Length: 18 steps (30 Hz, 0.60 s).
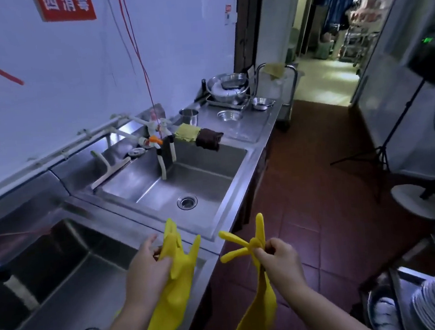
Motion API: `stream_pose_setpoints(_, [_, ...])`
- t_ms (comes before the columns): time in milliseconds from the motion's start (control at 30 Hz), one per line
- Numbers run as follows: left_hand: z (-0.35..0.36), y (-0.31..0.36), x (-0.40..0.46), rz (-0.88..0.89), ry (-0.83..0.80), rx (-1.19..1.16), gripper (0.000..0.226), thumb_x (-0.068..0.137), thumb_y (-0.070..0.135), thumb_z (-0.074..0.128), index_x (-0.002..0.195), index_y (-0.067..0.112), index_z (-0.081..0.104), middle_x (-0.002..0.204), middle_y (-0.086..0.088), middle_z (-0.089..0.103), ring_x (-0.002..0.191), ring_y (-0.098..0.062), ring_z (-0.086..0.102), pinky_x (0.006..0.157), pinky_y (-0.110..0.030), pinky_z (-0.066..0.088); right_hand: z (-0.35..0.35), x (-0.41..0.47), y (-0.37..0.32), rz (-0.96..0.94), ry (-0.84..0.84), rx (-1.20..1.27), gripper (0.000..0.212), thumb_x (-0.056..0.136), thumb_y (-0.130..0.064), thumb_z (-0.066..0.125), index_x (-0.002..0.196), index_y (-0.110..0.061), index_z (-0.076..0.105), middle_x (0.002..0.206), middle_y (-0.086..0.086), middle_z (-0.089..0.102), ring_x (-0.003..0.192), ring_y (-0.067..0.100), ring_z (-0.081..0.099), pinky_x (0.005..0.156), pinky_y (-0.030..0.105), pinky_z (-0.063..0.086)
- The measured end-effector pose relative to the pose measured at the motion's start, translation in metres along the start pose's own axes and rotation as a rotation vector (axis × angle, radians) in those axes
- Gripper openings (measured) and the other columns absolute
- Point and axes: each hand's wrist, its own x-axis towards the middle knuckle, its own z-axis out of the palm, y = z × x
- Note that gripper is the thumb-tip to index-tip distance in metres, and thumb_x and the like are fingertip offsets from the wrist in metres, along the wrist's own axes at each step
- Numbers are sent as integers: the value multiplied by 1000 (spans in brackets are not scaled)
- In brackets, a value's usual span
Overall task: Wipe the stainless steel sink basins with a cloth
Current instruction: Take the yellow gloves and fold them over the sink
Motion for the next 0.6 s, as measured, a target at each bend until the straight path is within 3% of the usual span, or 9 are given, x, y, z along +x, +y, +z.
stream_pose_setpoints(167, [84, 44, 46, -49, 70, -99, 41, 82, 16, 70, 122, 16, 57, 106, -7, 68, 88, -15, 55, 78, -30, 38, -35, 108, 9, -42, -32, -17, 35, 79, -37, 68, 55, -22, 48, 55, -6, 53, 57, 11, 50, 52, 30, 37])
stream_pose_setpoints(367, [144, 79, 87, -96, 153, -58, 39, 79, 12, 71, 116, 17, 61, 86, 4, 63, 75, -12, 57, 67, -30, 39, -50, 210, 10, -66, -42, -65, 41, 80, -45, 66, 56, -20, 46, 52, -5, 51, 54, 9, 48, 48, 29, 33])
stream_pose_setpoints(600, [193, 115, 165, -92, 213, -65, 35, 81, 10, 68, 113, 22, 60, 91, 7, 64, 75, -8, 56, 65, -26, 40, -33, 301, -7, -35, -86, -13, 37, 79, -44, 66, 57, -19, 50, 54, -4, 56, 55, 11, 52, 48, 28, 35])
